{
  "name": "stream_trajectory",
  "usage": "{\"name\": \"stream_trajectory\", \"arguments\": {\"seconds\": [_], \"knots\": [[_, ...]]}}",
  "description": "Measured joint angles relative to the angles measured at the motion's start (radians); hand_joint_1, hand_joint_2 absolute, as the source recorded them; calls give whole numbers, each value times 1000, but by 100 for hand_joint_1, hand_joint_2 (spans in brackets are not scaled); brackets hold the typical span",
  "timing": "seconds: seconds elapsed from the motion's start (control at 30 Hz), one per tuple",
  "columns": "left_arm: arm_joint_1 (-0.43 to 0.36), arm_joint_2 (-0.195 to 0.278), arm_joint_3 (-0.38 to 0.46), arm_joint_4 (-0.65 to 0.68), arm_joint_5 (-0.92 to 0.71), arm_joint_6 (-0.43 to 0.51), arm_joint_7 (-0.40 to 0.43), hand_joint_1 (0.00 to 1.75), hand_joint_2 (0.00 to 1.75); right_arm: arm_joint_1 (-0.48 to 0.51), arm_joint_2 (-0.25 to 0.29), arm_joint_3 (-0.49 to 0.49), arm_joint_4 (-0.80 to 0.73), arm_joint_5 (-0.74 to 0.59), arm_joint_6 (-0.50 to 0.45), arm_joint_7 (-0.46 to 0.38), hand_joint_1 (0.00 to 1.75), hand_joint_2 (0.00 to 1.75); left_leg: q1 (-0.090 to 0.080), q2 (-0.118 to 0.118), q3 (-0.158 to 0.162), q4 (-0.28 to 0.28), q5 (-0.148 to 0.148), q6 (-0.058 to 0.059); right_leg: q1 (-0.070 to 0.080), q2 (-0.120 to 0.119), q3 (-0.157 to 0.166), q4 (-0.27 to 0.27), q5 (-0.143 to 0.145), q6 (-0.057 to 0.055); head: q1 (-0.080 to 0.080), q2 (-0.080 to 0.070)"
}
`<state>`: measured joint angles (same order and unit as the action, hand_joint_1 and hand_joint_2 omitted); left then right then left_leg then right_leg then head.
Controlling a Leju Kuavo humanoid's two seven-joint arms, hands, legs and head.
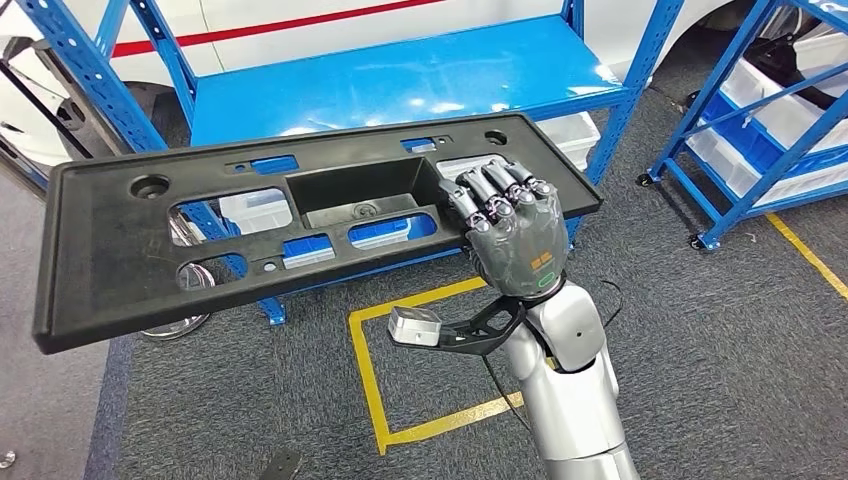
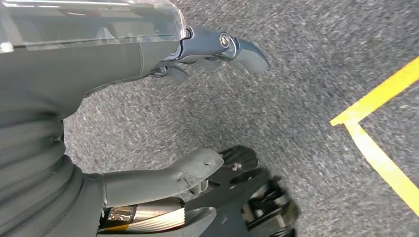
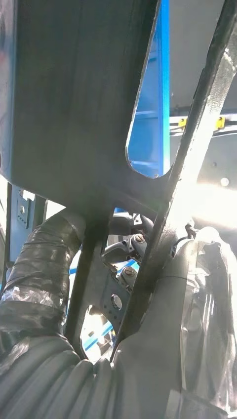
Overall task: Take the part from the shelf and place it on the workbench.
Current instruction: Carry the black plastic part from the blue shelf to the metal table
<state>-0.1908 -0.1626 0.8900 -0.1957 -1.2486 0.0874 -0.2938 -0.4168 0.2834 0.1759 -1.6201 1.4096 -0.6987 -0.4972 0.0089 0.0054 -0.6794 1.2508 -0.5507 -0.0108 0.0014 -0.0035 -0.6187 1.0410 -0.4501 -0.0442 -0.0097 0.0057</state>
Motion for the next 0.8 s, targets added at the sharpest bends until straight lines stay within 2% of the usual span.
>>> {"name": "stream_trajectory", "arguments": {"seconds": [0.03,0.1,0.13,0.17,0.23,0.27,0.3,0.33,0.4,0.43,0.47,0.5,0.53,0.57,0.6,0.63,0.73,0.77,0.8], "knots": [[-1,0,0,0,0,0,0,0,175,0,0,0,0,0,0,1,175,175,-3,-1,47,-68,26,8,2,0,-5,0,5,0,0,0],[-3,3,0,0,1,0,0,0,175,-1,0,0,0,1,0,2,175,175,-12,-1,130,-198,54,25,4,0,-13,0,14,6,0,0],[-4,4,0,-1,2,0,0,0,175,-1,0,0,0,2,0,3,175,175,-17,-1,150,-232,58,30,3,0,-16,-1,19,11,0,0],[-4,5,0,-1,2,0,0,0,175,-1,0,1,1,4,0,4,175,175,-20,-1,155,-246,59,34,0,-1,-17,-3,25,17,0,0],[-4,4,0,-1,3,0,0,0,175,-1,0,2,2,6,0,5,175,175,-21,0,153,-262,78,42,-4,-1,-19,-7,34,28,0,0],[-4,4,0,-1,3,0,0,0,175,-2,0,2,2,7,0,5,175,175,-19,1,153,-275,89,46,-3,1,-23,-3,26,32,0,0],[-5,3,0,-1,3,0,0,0,175,-3,-1,2,3,8,0,5,175,175,-16,3,151,-286,102,49,-3,3,-32,17,5,37,0,0],[-6,2,0,-1,3,0,0,0,175,-4,-1,2,3,8,0,6,175,175,-13,5,146,-293,112,51,-3,4,-48,58,-32,41,0,0],[-7,2,0,-1,3,0,0,0,175,-5,-2,2,4,8,0,6,175,175,-13,6,128,-291,123,55,-9,5,-88,176,-107,50,1,0],[-7,2,0,-1,3,0,0,0,175,-4,-3,2,6,8,0,6,175,175,-12,6,117,-287,128,53,-13,4,-98,221,-125,55,1,0],[-7,2,0,-1,3,0,1,0,175,-4,-5,2,8,8,0,6,175,175,-10,6,105,-281,131,51,-18,4,-93,233,-122,60,1,0],[-6,2,0,-1,3,-1,1,0,175,-4,-6,2,10,8,0,7,175,175,-6,6,94,-273,134,48,-23,3,-69,209,-103,67,1,0],[-6,2,0,-1,3,-1,2,0,175,-5,-6,3,12,9,0,8,175,175,-2,6,81,-263,135,43,-30,2,-30,154,-79,73,1,0],[-6,3,0,-1,3,-1,3,0,175,-7,-6,3,13,10,0,9,175,175,1,5,68,-252,136,37,-33,2,9,95,-67,78,1,0],[-7,4,0,-1,3,-1,3,0,175,-10,-6,5,14,11,0,10,175,175,2,5,57,-239,135,31,-33,4,35,51,-58,77,0,0],[-7,4,0,-2,3,-1,4,0,175,-12,-6,6,15,12,0,11,175,175,2,4,49,-228,136,23,-32,6,48,26,-58,73,0,0],[-6,5,0,-2,3,-2,5,0,175,-14,-6,12,18,14,0,15,175,175,4,3,36,-215,142,4,-26,9,37,24,-51,48,-1,0],[-6,5,0,-2,3,-2,5,0,175,-15,-5,14,19,15,0,17,175,175,6,3,30,-205,131,-1,-25,8,33,23,-45,39,-1,0],[-5,5,0,-2,3,-3,5,0,175,-15,-5,17,19,17,0,19,175,175,8,2,18,-179,106,-5,-25,7,28,21,-38,29,-1,0]]}}
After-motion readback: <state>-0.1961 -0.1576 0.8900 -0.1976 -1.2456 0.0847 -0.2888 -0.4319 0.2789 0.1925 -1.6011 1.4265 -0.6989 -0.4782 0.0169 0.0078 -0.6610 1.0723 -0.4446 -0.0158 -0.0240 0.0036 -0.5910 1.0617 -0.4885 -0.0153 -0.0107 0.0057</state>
